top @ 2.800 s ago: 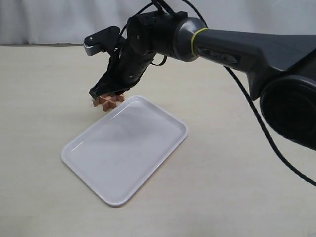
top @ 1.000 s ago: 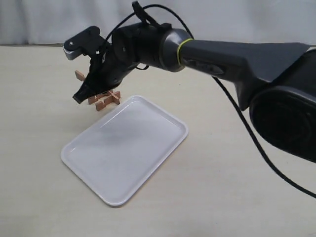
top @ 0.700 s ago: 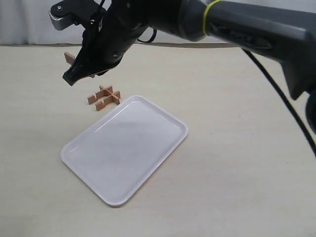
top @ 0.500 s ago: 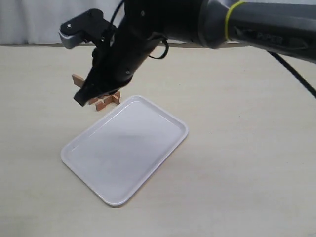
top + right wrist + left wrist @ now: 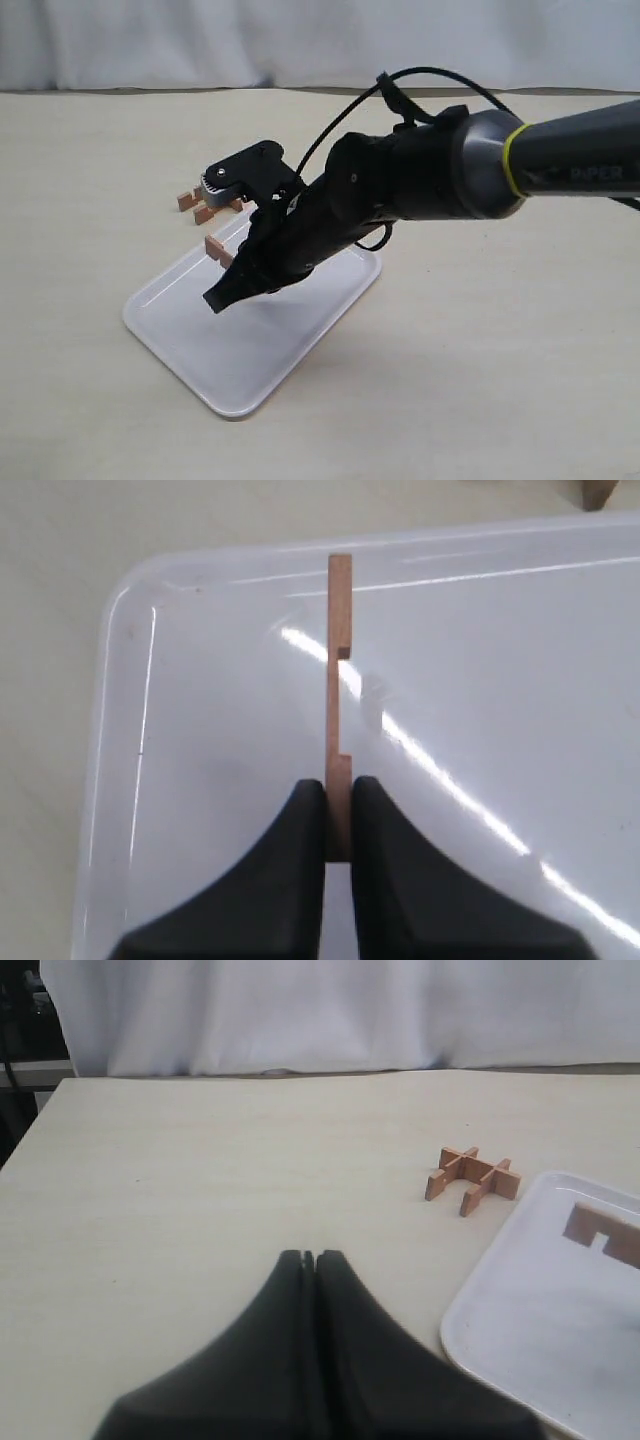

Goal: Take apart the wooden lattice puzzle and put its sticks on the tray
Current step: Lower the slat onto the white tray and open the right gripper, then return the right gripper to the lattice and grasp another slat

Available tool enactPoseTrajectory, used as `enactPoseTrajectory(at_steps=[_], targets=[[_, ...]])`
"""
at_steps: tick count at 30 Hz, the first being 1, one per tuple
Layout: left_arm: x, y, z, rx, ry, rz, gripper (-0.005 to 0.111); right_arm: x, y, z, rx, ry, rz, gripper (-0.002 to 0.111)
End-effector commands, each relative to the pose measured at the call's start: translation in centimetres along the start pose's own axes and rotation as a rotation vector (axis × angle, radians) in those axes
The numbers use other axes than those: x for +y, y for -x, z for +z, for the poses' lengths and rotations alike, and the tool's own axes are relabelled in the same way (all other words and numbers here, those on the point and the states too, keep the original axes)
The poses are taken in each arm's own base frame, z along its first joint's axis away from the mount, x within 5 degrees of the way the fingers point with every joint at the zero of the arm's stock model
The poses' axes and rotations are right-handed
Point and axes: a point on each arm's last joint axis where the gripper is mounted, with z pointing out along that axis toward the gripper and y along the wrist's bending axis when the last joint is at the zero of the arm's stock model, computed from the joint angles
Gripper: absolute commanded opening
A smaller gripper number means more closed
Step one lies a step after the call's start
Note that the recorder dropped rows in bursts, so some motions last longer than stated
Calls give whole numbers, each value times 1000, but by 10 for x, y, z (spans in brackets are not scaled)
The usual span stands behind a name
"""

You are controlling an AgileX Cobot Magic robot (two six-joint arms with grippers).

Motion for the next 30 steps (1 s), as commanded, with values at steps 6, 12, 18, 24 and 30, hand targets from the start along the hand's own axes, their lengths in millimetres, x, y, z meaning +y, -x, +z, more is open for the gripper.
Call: enactPoseTrajectory(at_steps=[6, 12, 18, 24, 30], targets=[[0, 0, 0, -8, 0, 0, 0, 11, -10, 28, 14, -5, -33, 27], [0, 0, 0, -6, 0, 0, 0, 14, 15, 18, -44, -1, -81, 65], [0, 0, 0, -6, 0, 0, 0, 15, 38, 7, -101, -23, -163, 65], [0, 0, 0, -6, 0, 0, 0, 9, 52, 0, -120, -108, -321, 65], [0, 0, 0, -6, 0, 0, 0, 0, 79, 4, -161, -167, -226, 65]])
